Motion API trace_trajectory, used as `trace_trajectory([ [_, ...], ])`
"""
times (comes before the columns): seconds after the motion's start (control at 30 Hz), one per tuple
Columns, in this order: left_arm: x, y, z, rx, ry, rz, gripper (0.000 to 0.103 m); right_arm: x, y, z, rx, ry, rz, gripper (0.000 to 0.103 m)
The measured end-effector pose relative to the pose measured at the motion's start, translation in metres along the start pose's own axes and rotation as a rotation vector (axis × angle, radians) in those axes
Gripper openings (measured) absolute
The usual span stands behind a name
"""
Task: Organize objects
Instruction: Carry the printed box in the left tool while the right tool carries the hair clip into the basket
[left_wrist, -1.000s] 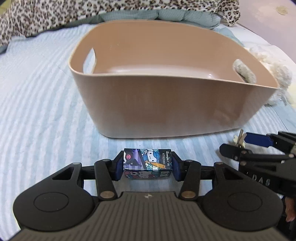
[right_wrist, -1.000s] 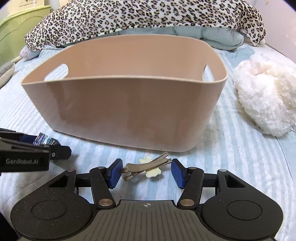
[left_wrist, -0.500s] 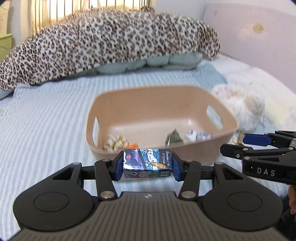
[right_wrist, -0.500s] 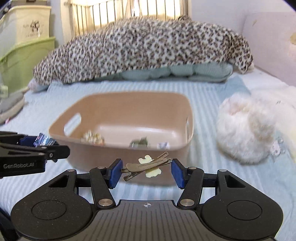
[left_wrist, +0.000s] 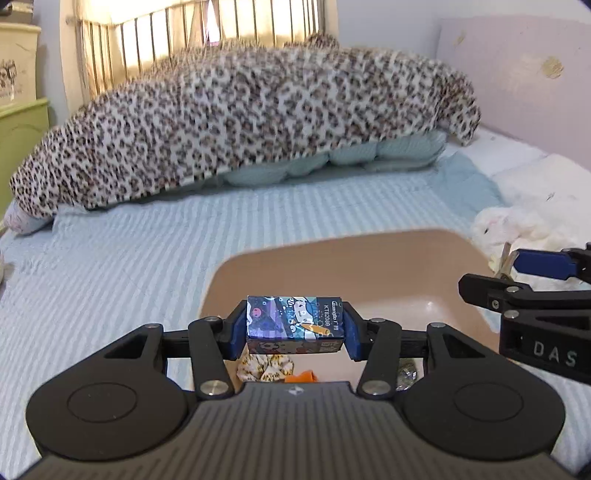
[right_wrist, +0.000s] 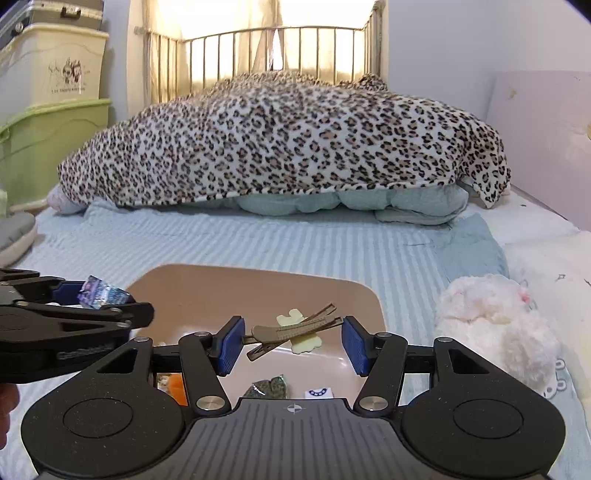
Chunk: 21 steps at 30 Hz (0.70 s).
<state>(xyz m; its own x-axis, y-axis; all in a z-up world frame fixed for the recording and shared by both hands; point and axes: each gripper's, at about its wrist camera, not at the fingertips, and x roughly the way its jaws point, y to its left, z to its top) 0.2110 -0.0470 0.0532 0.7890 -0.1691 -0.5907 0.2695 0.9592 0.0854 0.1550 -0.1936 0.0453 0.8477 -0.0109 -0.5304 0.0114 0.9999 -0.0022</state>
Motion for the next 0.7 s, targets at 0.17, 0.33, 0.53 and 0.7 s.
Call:
trace_trajectory([
  [0.17,0.035,-0.001,-0.011,0.015,0.099,0.036,0.052,0.032,0.003,-0.004,-0.029,0.078,-0.004,0.055],
  [0.33,0.068,0.008,-0.025,-0.007,0.211,0.042,0.052,0.057,0.003,-0.014,-0.036,0.162,-0.004,0.055],
  [0.53,0.069,0.009,-0.03,-0.01,0.234,0.026,0.062,0.064,-0.002,-0.02,-0.013,0.236,0.025,0.065],
  [0.7,0.045,0.014,-0.024,-0.052,0.2,-0.001,0.074,0.044,-0.005,-0.015,-0.004,0.215,0.028,0.08],
])
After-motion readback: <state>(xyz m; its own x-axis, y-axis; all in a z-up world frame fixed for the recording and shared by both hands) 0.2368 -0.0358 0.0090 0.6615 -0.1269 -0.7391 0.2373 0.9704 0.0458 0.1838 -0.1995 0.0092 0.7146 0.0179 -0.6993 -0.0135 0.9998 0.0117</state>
